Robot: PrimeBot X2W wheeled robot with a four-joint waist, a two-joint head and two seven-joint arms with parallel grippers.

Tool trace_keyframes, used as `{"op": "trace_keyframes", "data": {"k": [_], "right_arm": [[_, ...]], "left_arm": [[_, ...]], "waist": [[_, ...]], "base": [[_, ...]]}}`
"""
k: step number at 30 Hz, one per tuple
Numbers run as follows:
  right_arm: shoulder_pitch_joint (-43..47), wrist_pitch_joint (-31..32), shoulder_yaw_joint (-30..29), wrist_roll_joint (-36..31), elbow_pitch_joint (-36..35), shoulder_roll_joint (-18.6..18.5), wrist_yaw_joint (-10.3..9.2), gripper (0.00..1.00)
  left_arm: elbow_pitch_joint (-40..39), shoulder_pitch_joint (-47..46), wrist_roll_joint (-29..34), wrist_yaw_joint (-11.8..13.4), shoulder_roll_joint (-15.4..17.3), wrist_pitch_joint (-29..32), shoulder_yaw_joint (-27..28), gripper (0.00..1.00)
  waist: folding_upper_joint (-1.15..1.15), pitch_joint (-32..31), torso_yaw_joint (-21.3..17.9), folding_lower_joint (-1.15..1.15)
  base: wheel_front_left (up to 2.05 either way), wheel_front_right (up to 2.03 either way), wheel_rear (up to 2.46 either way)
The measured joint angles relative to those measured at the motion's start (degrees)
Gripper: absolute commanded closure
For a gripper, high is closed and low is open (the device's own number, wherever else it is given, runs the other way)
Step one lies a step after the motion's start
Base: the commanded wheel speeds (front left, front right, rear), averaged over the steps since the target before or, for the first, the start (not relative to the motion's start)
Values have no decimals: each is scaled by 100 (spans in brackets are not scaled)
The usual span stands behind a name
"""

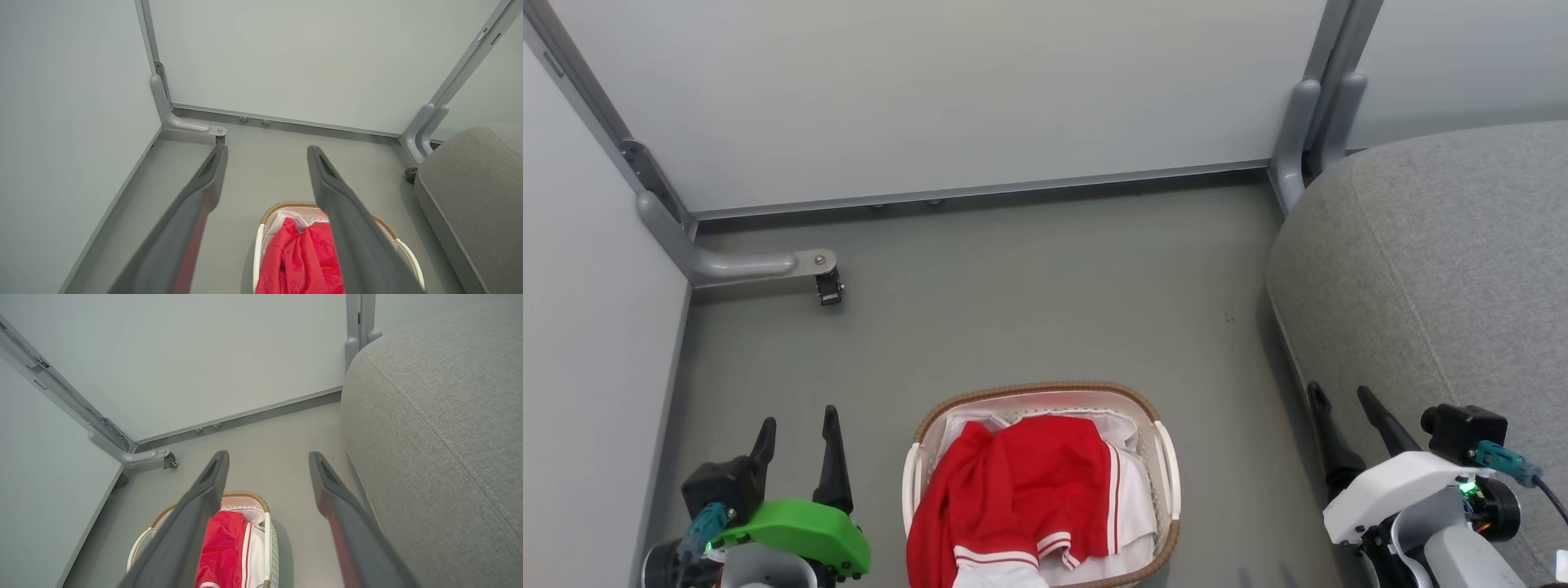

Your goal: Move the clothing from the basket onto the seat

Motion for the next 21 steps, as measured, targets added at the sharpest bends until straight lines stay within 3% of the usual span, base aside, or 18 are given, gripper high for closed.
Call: {"op": "trace_keyframes", "data": {"k": [10,21], "right_arm": [[-10,-129,118,-478,119,-4,0,0],[-336,-268,271,-884,-21,-62,1,0]], "left_arm": [[23,46,399,23,-89,-124,59,0],[379,-53,865,-321,-318,-269,136,0]], "waist": [[0,41,-20,0],[0,452,-100,0]], "base": [[0,0,0],[0,0,0]]}}
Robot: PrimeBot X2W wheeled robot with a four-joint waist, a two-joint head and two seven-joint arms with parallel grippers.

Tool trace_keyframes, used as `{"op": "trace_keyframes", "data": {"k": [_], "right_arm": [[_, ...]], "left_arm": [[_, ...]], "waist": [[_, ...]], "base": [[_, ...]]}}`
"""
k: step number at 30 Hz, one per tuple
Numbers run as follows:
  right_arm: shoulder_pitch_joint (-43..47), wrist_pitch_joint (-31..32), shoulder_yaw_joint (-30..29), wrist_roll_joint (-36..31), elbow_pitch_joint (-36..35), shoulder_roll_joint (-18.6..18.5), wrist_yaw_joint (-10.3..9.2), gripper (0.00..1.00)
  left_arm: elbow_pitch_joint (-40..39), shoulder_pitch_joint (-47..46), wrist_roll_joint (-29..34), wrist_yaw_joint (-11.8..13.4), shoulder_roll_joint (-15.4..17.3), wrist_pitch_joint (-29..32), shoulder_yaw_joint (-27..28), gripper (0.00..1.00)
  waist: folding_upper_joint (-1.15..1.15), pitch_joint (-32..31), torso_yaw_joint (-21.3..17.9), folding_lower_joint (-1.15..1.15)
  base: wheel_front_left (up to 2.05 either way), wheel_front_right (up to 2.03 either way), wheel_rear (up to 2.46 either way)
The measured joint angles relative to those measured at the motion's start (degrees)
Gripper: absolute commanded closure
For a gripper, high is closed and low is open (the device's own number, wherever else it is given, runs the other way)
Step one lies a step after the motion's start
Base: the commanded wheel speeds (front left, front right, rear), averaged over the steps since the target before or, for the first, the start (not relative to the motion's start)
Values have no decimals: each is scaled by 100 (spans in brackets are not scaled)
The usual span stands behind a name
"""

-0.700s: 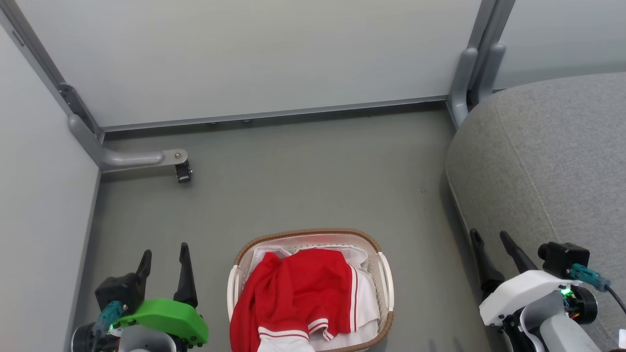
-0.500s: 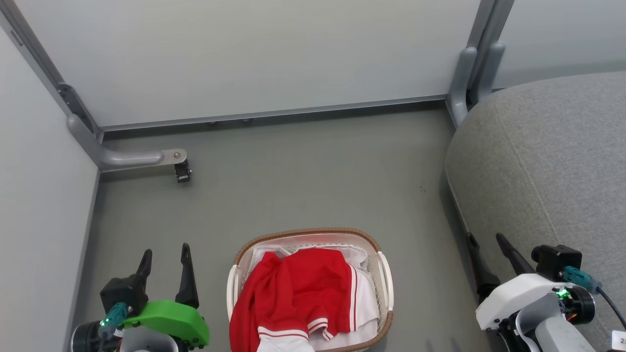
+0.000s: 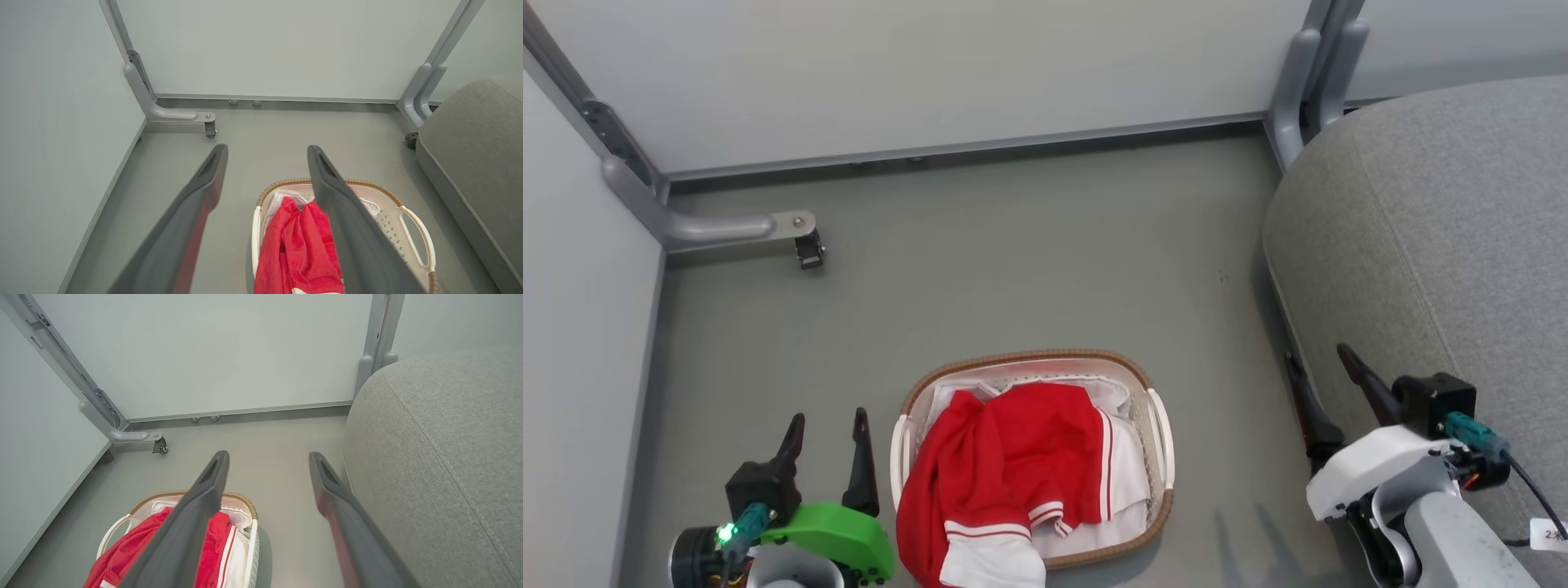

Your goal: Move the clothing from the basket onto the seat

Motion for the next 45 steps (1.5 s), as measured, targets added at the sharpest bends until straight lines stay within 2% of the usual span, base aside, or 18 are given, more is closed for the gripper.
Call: {"op": "trace_keyframes", "data": {"k": [11,21,27,37,45], "right_arm": [[-537,-126,77,-443,-355,-7,0,0],[-1083,-231,108,-821,-808,25,0,0],[-1417,-287,91,-1094,-1229,116,0,0],[-1650,-293,83,-1114,-1579,255,1,0],[-1744,-293,155,-1092,-1479,330,1,0]], "left_arm": [[645,-812,711,-172,-96,-124,-259,0],[1935,-1895,1400,-199,-156,-227,-735,0],[2897,-2575,1744,-93,-164,-289,-921,0],[4442,-3557,1906,-34,-124,-182,-1129,0],[4940,-4167,2057,214,-105,258,-1349,0]], "waist": [[0,843,-208,0],[0,1779,-411,1],[0,2402,-548,1],[0,3229,-804,1],[0,3660,-977,1]], "base": [[0,0,0],[0,0,0],[0,0,0],[0,0,0],[0,0,0]]}}
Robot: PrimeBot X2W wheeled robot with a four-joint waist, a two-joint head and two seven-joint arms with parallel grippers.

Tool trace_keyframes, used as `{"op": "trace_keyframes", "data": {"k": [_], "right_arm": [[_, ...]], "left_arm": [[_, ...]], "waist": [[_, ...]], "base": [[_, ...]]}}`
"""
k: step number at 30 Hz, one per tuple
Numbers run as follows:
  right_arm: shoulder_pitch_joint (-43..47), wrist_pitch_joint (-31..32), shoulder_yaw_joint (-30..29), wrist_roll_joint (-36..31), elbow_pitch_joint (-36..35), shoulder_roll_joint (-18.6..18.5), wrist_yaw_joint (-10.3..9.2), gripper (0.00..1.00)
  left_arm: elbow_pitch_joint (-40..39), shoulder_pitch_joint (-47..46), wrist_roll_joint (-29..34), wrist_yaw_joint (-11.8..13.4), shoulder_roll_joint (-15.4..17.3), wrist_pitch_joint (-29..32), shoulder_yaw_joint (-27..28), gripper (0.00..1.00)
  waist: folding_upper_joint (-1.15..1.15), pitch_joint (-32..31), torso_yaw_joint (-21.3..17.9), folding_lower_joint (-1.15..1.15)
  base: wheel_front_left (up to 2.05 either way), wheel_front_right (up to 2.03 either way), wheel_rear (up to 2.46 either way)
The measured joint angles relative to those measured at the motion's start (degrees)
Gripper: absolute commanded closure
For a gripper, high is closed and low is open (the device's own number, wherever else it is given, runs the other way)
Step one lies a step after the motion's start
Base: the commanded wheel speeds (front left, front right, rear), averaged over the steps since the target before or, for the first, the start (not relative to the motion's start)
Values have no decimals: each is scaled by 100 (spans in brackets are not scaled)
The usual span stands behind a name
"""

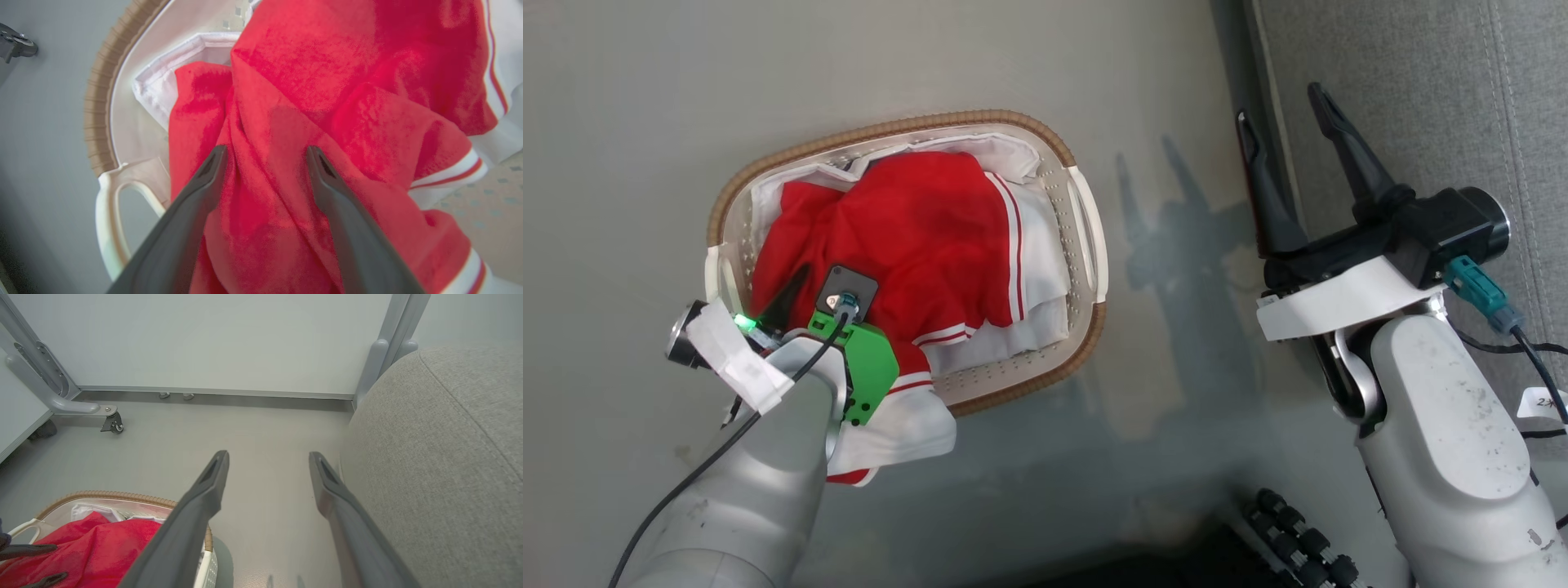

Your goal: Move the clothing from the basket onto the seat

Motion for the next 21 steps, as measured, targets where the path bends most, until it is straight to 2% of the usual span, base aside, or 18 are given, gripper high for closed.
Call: {"op": "trace_keyframes", "data": {"k": [4,7,11,15,20,21], "right_arm": [[-6,0,26,31,22,27,0,0],[-19,0,43,34,16,60,0,0],[-94,0,92,48,13,111,0,0],[-157,0,144,76,-2,157,0,0],[-222,0,169,89,14,183,0,0],[-239,0,171,94,20,185,0,0]], "left_arm": [[86,-191,47,208,69,245,-76,0],[112,-336,66,225,130,402,-124,0],[152,-475,68,87,207,619,-194,0],[172,-561,-68,68,235,736,-82,0],[190,-572,-264,-214,253,989,7,0],[192,-572,-378,-247,253,936,83,4]], "waist": [[0,136,-82,-1],[0,230,-133,0],[0,367,-203,-1],[0,496,-286,-1],[0,619,-370,-1],[0,631,-379,-1]], "base": [[0,0,0],[0,0,0],[0,0,0],[0,0,0],[0,0,0],[0,0,0]]}}
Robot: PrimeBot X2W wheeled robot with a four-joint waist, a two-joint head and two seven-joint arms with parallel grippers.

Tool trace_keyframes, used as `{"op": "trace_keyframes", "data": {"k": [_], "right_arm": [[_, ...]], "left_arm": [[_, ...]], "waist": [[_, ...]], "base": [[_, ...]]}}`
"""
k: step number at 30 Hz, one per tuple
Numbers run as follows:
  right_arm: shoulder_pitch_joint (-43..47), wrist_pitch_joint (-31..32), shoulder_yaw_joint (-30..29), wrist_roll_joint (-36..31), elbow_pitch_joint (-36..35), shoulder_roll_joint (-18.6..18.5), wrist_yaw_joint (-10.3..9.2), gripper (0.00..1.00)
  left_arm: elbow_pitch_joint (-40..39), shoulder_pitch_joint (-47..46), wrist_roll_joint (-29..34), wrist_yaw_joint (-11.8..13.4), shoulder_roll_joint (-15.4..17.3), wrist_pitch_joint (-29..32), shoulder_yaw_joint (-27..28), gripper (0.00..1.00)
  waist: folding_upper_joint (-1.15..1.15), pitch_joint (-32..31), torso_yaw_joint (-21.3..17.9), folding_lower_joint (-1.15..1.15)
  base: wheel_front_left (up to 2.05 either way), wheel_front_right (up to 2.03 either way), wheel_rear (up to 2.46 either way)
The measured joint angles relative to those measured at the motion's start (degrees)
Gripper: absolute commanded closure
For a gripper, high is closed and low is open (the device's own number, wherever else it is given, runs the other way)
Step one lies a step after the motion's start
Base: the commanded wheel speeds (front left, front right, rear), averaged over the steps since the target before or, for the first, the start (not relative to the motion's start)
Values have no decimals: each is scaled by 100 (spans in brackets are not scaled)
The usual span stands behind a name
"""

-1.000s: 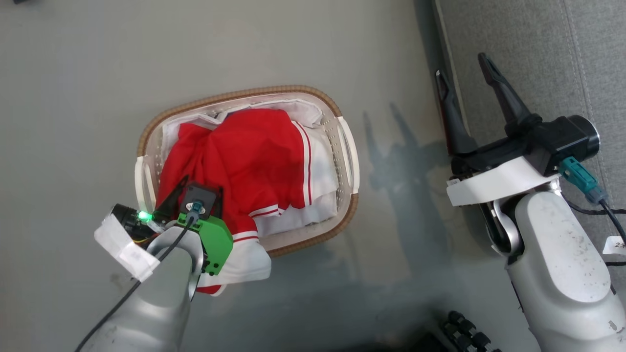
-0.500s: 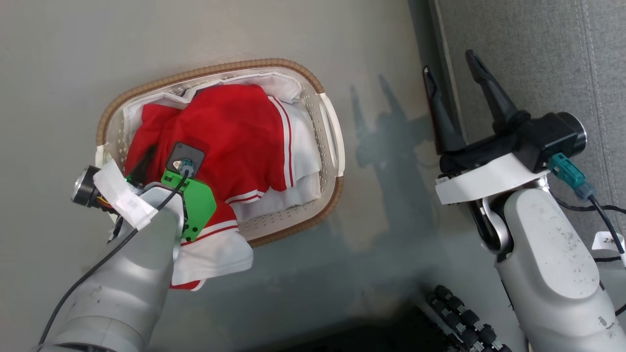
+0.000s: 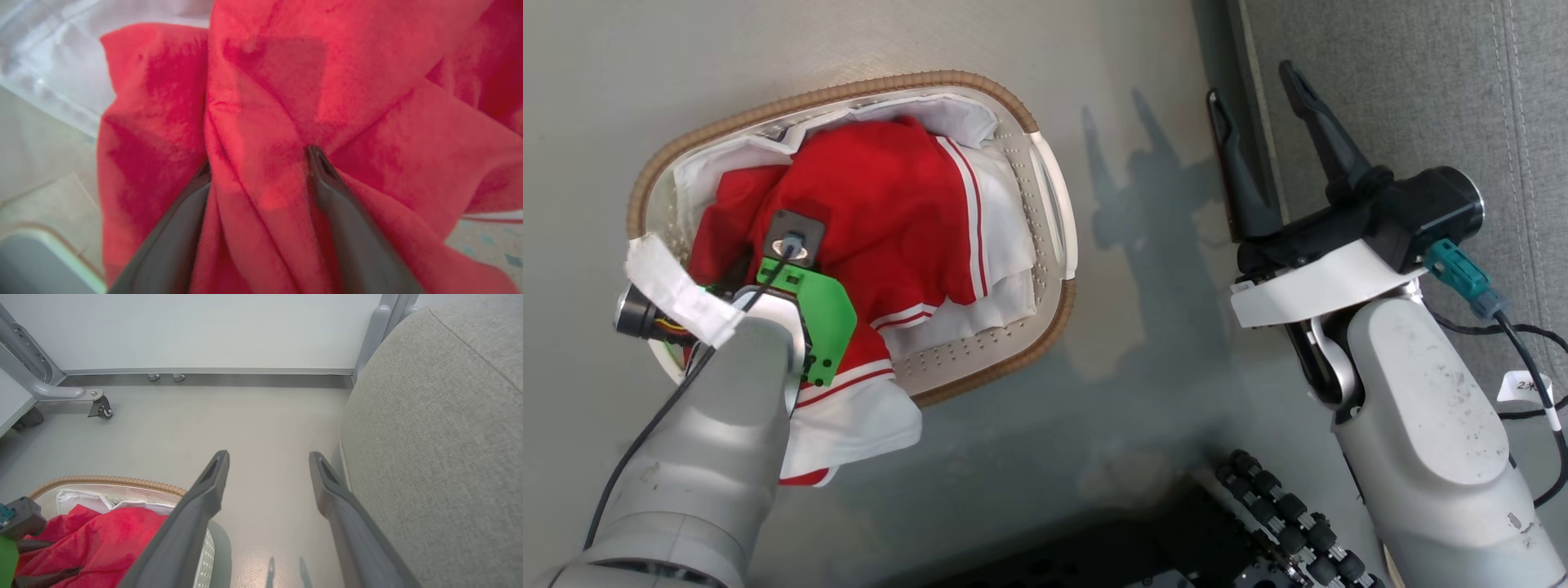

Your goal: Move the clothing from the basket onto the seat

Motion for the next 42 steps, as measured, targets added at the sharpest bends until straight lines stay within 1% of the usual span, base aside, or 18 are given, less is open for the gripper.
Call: {"op": "trace_keyframes", "data": {"k": [1,2,3,8,11,14,19,24,29,34,38,42], "right_arm": [[-9,0,11,2,16,5,0,0],[-10,0,27,14,40,14,0,0],[-10,0,44,20,60,22,0,0],[-9,0,56,43,165,32,0,0],[1,0,40,58,227,23,0,0],[60,0,42,80,290,3,0,0],[246,0,57,93,410,-22,0,0],[509,0,71,92,512,-48,0,0],[860,0,-24,91,602,-91,0,0],[1269,0,-129,153,711,-65,0,0],[1568,0,-132,138,791,-51,0,0],[1823,0,12,0,851,-80,1,0]], "left_arm": [[1,-1,-48,-49,11,-2,8,36],[3,0,-48,-137,25,21,-7,76],[5,2,-67,-180,27,12,1,100],[13,68,-136,-269,40,-151,-12,100],[-19,160,-307,-293,-25,-497,45,100],[-24,314,-350,-363,-121,-806,15,100],[-102,628,-438,-459,-234,-1278,-41,100],[-424,1058,-647,-547,-319,-1450,-47,100],[-1502,1648,-832,-561,-341,-1478,-34,100],[-2416,2303,-951,-549,-347,-1478,-2,100],[-3144,2627,-1058,-538,-352,-1484,82,100],[-3774,2885,-1081,-534,-352,-1484,204,100]], "waist": [[0,10,-13,0],[0,10,-24,0],[0,-1,-30,0],[0,-135,-18,0],[0,-276,9,0],[0,-467,47,0],[0,-894,131,0],[0,-1385,229,0],[0,-1953,350,0],[0,-2533,477,-1],[0,-3015,579,-1],[0,-3477,680,-1]], "base": [[0,0,0],[0,0,0],[0,0,0],[0,0,0],[0,0,0],[0,0,0],[0,0,0],[0,0,0],[0,0,0],[0,0,0],[0,0,0],[0,0,0]]}}
